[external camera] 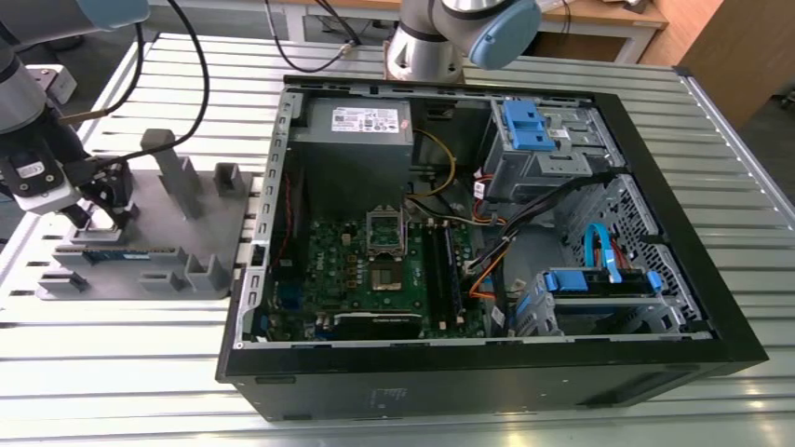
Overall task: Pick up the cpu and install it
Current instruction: 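Pick up the cpu and move it towards the insertion slot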
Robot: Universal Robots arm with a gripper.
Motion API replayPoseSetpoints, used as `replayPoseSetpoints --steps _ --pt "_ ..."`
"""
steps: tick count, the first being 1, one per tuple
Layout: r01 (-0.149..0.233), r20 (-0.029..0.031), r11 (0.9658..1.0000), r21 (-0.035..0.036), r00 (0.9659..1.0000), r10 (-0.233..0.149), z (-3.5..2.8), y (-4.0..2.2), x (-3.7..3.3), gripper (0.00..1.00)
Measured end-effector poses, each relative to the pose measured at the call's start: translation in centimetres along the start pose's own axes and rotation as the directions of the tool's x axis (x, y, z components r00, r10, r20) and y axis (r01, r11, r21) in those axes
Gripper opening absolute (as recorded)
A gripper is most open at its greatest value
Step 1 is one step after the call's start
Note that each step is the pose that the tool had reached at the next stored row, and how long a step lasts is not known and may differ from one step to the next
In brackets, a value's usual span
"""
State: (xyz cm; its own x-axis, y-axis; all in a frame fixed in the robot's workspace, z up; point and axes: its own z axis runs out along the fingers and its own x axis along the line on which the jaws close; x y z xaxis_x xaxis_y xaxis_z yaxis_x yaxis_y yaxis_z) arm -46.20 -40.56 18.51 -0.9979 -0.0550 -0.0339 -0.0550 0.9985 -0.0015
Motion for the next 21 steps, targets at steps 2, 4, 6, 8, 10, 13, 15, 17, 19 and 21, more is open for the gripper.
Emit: replayPoseSetpoints --steps 2,4,6,8,10,13,15,17,19,21 --pt "0.0 0.0 1.0 0.0 1.0 0.0 0.0 0.0 0.0 0.54" --pt "0.0 -0.0003 1.0 0.0001 1.0 0.0 0.01 -0.01 -0.12 0.54" --pt "0.0 -0.0001 1.0 0.0001 1.0 0.0 0.03 -0.01 -0.12 0.54" --pt "0.0 0.0001 1.0 0.0 1.0 0.0 0.08 -0.01 -0.12 0.54" --pt "0.0 0.0 1.0 0.0 1.0 0.0 0.09 -0.01 -0.12 0.54" --pt "0.0 -0.0001 1.0 0.0 1.0 0.0 0.1 -0.01 -0.12 0.54" --pt "0.0 -0.0001 1.0 0.0001 1.0 0.0 0.1 -0.01 -0.12 0.54" --pt "0.0 -0.0001 1.0 0.0 1.0 0.0 0.1 -0.01 -0.12 0.54" --pt "0.0 -0.0002 1.0 0.0001 1.0 0.0 0.11 -0.01 -0.12 0.53" --pt "0.0 -0.0001 1.0 0.0001 1.0 0.0 0.11 -0.01 -0.12 0.47"
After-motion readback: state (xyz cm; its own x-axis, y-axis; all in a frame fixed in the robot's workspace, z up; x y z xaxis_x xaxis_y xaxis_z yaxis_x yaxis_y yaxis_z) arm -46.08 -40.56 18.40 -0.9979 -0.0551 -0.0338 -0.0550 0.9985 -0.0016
